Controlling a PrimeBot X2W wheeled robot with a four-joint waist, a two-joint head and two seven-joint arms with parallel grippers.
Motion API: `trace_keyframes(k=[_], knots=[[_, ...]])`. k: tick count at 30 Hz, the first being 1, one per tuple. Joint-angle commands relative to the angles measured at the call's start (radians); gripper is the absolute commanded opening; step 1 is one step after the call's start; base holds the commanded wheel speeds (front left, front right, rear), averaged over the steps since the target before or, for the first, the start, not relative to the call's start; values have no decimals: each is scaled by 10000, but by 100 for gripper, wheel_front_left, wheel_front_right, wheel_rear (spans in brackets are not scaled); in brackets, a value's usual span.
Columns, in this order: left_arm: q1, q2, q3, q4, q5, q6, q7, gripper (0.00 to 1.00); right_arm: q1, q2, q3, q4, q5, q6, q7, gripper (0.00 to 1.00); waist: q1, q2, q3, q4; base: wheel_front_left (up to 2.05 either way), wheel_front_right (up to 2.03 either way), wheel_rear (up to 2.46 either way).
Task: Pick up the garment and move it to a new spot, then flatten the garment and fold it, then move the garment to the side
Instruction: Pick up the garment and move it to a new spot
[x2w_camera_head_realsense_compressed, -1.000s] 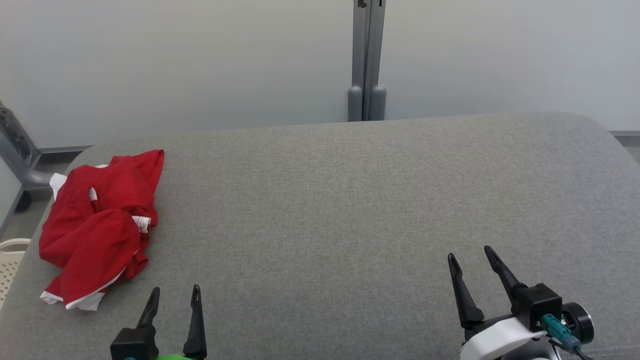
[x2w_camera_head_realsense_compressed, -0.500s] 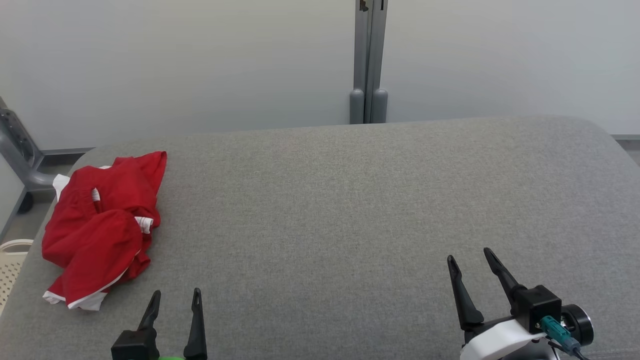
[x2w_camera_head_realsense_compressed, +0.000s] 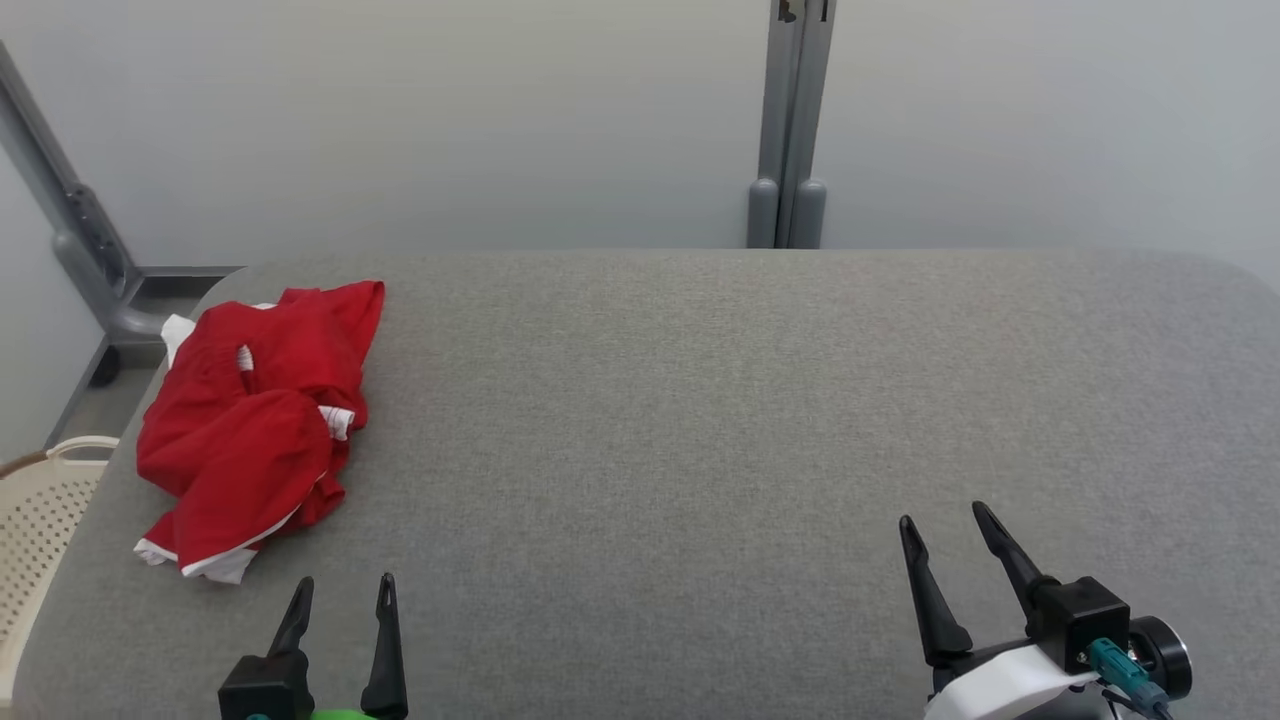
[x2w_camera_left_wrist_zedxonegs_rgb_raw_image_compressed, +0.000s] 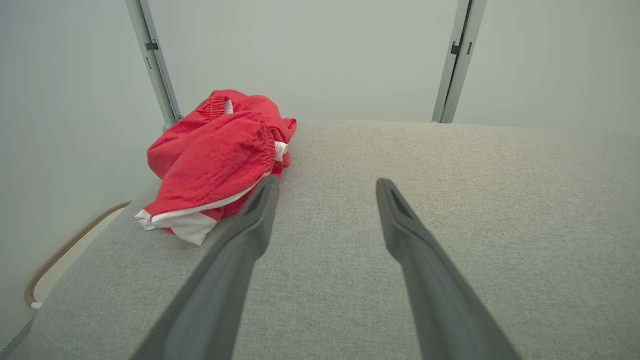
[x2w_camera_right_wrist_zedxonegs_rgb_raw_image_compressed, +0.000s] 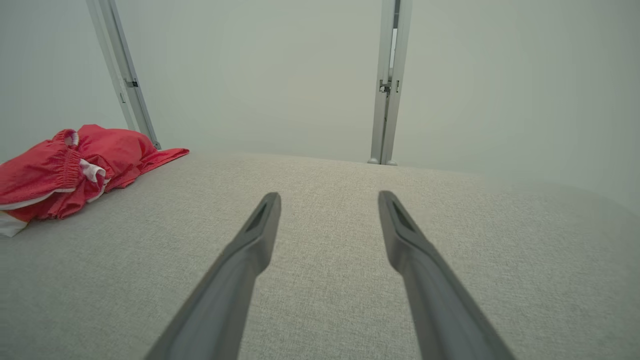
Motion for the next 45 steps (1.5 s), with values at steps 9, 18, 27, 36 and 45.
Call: trace_keyframes(k=[9, 18, 27, 36, 45], knots=[[-193, 281, -20, -246, 87, 108, 164, 100, -1, -33, -17, -102, 282, 1, -28, 100, 0, 0, 169, 2118, 0, 0, 0], [-218, 372, -42, -437, -8, 159, 249, 100, -149, -34, -6, -58, 370, -1, -28, 100, 0, 0, 306, 3118, 0, 0, 0], [-556, 662, 39, -638, -83, 87, 619, 100, -153, -39, -33, -32, 324, -1, -28, 100, 0, 0, 375, 3108, 0, 0, 0], [-1969, 1184, -98, -627, 33, -193, 1915, 100, -187, -37, -97, -32, 175, -1, -28, 100, 0, 0, 647, 2386, 0, 0, 0], [-4373, 1276, -204, 1577, -247, -799, 2764, 100, -411, -36, -4, 15, -21, -1, -28, 100, 0, 0, 1442, 1384, 0, 0, 0]])
